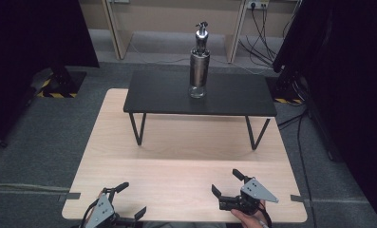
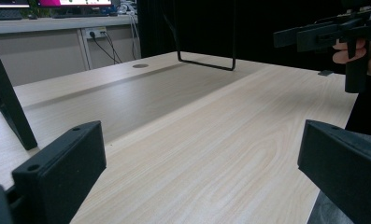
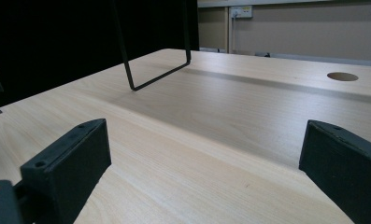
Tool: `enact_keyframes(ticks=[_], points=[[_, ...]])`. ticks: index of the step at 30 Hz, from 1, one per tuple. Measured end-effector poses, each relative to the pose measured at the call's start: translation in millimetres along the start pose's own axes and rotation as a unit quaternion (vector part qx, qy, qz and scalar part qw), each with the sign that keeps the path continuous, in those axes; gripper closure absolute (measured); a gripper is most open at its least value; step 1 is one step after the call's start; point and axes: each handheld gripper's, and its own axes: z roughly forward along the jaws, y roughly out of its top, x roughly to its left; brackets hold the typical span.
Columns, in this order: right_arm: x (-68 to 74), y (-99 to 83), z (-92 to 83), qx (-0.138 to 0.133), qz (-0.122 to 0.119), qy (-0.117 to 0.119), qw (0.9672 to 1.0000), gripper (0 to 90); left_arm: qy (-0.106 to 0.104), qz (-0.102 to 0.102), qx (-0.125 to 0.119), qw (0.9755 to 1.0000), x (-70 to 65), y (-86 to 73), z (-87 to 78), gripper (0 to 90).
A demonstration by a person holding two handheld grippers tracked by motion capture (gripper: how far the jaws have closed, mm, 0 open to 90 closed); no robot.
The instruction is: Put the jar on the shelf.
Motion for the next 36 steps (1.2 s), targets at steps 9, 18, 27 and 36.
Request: enact_keyframes(ticks=[9, 18, 27, 36], points=[[2.1, -0.9, 1.4, 0.001, -0.003, -0.002, 1.0000, 2.3, 0.000, -0.001, 0.000, 1.0000, 0.1, -0.1, 0.1, 0.4], [1.9, -6.7, -2.6, 0.005, 0.001, -0.007, 1.0000, 2.3, 0.000, -0.001, 0.000, 1.0000, 0.2, -0.1, 0.2, 0.5], [0.4, -9.3, -10.2, 0.004, 0.008, -0.013, 0.9999, 2.3, 0.001, -0.002, 0.001, 1.0000, 0.5, -0.4, 0.1, 0.5], [2.6, -8.5, -10.2, 0.003, 0.008, -0.012, 0.9999, 2.3, 0.002, -0.001, 0.001, 1.0000, 0.4, -0.4, 0.0, 0.4]])
